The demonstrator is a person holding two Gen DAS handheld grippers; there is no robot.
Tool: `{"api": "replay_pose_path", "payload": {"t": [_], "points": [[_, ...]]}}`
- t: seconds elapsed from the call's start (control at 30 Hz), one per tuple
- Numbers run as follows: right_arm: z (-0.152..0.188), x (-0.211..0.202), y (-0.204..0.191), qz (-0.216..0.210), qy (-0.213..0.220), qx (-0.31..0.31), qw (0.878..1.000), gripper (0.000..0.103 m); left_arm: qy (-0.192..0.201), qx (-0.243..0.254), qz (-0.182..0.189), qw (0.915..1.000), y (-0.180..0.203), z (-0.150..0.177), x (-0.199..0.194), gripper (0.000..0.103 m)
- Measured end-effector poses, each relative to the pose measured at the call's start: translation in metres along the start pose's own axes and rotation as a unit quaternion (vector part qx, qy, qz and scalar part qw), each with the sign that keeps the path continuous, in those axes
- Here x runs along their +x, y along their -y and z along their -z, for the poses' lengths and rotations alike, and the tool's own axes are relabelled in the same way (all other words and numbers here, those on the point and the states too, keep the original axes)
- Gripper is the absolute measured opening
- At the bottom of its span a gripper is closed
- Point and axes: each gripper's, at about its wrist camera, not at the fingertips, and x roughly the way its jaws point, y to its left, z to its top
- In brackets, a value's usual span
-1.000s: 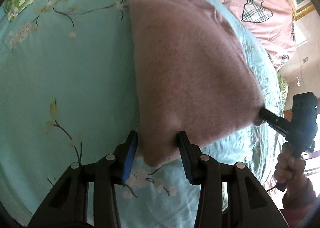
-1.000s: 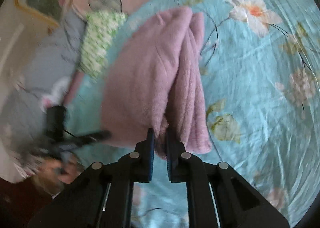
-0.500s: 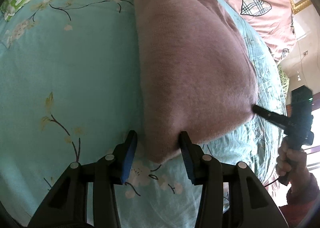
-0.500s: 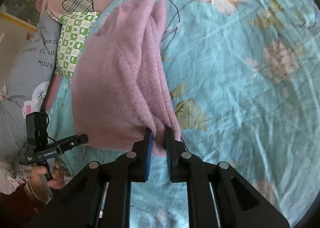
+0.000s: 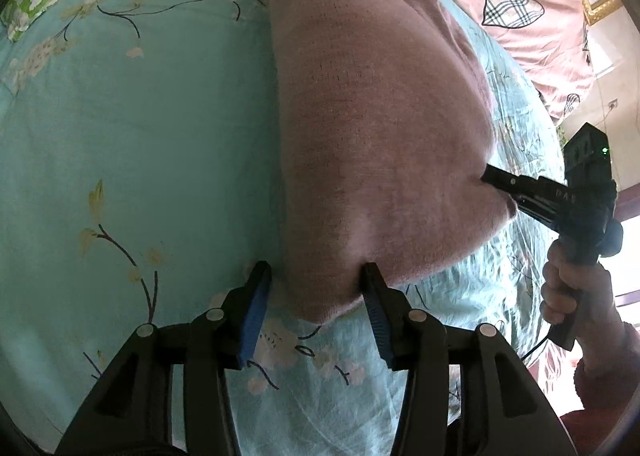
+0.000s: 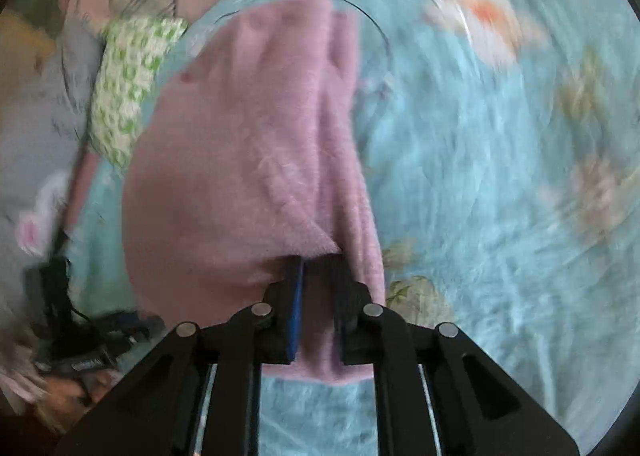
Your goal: Fold small clothes
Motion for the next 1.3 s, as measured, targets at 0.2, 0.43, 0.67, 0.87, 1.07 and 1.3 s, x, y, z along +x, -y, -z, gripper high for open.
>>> {"api": "replay_pose_path", "payload": {"t": [0.2, 0.43, 0.67, 0.87, 1.07, 1.3], "points": [[0.010, -0.014, -0.006, 0.012, 0.009, -0.035, 0.999, 0.012, 0.002, 0.005, -0.005, 1.0000, 0.003, 0.004, -0.001, 0.049], [0.036, -0.036, 0.008, 0.018, 0.033, -0.019, 0.999, 0.012, 0.002, 0.013, -0.009, 0.9999, 0.004, 0.008, -0.005, 0.049], [0.047, -0.069, -0.012, 0.039, 0.067, -0.040, 0.996, 0.015, 0.023, 0.039, -0.022, 0.9987, 0.007, 0.018, -0.027, 0.051], [0.069, -0.085, -0.043, 0.024, 0.077, -0.092, 0.992, 0.019, 0.054, 0.058, -0.038, 0.9961, 0.009, 0.033, -0.047, 0.060], [0.097, -0.072, -0.072, 0.032, 0.053, -0.153, 0.986, 0.055, 0.097, 0.095, -0.092, 0.9865, 0.024, 0.057, -0.062, 0.074], [0.125, -0.057, -0.086, 0.066, 0.012, -0.212, 0.975, 0.069, 0.101, 0.117, -0.127, 0.9797, 0.029, 0.081, -0.063, 0.077]]}}
